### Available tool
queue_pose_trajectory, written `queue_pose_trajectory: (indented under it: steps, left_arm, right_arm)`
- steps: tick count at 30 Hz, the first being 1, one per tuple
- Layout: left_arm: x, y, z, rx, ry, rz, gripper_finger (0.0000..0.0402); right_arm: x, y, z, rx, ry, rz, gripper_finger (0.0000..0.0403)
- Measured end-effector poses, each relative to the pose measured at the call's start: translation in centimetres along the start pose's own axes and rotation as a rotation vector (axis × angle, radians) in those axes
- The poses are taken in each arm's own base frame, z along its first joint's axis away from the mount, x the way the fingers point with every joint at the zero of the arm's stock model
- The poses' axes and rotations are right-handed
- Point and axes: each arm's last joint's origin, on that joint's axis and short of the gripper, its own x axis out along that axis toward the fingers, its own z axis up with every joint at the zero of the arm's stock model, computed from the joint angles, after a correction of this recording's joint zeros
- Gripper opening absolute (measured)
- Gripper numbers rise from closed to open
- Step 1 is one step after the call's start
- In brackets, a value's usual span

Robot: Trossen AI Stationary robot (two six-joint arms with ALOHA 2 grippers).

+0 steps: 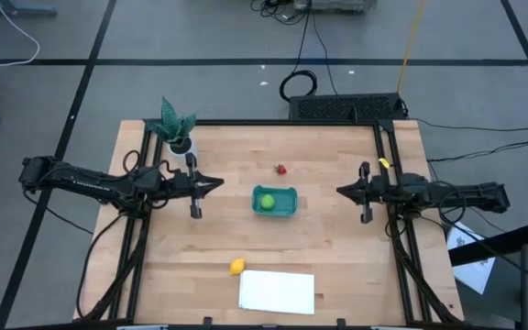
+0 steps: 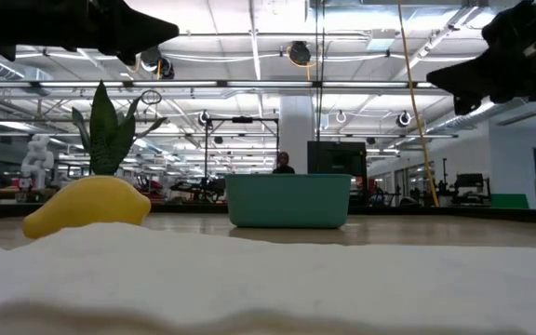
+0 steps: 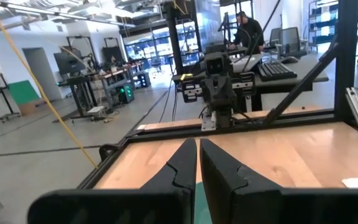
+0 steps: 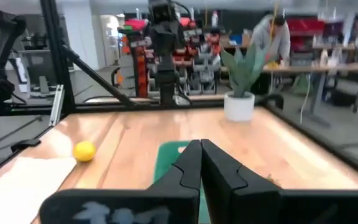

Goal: Pick and placing Produce into tupperware
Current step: Put the red strawberry into the green bin

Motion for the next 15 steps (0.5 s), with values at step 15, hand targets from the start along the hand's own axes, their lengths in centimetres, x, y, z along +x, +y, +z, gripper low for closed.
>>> queue_pose_trajectory:
  steps: [15]
  left_arm:
    - [0.0,0.1,0.1,-0.027,-0.009,0.025,0.0026]
  right_arm:
    - [1.3,-0.6,2.1,0.056,-0.072,-0.060,0.0000]
